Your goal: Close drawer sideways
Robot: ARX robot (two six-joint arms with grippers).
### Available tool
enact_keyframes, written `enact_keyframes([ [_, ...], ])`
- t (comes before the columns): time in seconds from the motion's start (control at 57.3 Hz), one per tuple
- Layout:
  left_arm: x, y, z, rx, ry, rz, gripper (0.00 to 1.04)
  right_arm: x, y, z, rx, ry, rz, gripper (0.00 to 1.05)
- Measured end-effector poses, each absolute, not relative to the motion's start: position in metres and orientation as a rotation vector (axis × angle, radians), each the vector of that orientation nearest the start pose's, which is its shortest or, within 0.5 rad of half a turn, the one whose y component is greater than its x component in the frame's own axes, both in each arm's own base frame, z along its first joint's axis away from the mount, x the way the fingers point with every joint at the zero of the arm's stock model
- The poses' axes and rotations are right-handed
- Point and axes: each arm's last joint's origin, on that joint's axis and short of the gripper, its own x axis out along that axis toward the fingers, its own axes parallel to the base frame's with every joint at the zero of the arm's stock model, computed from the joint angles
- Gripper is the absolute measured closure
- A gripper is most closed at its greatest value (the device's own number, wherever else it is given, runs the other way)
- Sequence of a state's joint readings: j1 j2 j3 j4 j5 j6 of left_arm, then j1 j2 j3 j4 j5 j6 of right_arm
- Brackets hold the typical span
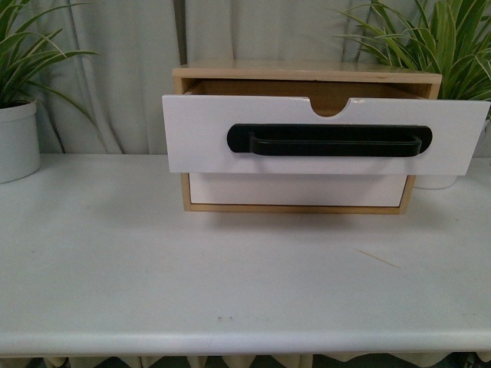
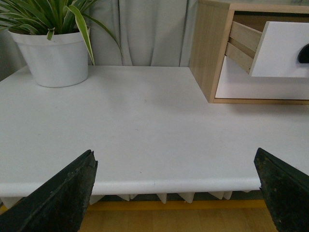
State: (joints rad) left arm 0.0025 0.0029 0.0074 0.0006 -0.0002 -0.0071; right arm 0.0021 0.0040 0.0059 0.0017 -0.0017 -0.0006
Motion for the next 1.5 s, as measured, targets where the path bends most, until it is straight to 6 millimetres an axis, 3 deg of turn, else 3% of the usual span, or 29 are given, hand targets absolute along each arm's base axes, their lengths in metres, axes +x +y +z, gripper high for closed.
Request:
enact_keyframes([
  [0.924, 0.097, 0.0, 0.166, -0.007, -0.005, 0.004, 0.06, 0.098, 0.0, 0.165, 0.003, 0.004, 0.016, 0.09],
  [1.012, 0.1, -0.002, 0.167, -0.12, 0.178, 0.229, 0.06, 0.099, 0.001, 0.165, 0.072, 0.205, 0.181, 0.09],
  [1.081, 0.109, -0.007, 0.173, -0.21, 0.246, 0.387, 0.06, 0.104, 0.003, 0.167, 0.113, 0.297, 0.265, 0.09],
  [1.151, 0.119, -0.012, 0.181, -0.321, 0.239, 0.438, 0.06, 0.111, 0.004, 0.171, 0.119, 0.331, 0.301, 0.09],
  [1.273, 0.153, -0.029, 0.199, -0.582, 0.21, 0.372, 0.06, 0.129, 0.009, 0.18, -0.009, 0.335, 0.306, 0.09],
  [1.378, 0.182, -0.046, 0.209, -0.675, 0.215, 0.295, 0.06, 0.144, 0.019, 0.182, -0.21, 0.328, 0.347, 0.09],
  [1.5, 0.203, -0.059, 0.216, -0.714, 0.216, 0.23, 0.06, 0.155, 0.023, 0.185, -0.327, 0.299, 0.354, 0.09],
])
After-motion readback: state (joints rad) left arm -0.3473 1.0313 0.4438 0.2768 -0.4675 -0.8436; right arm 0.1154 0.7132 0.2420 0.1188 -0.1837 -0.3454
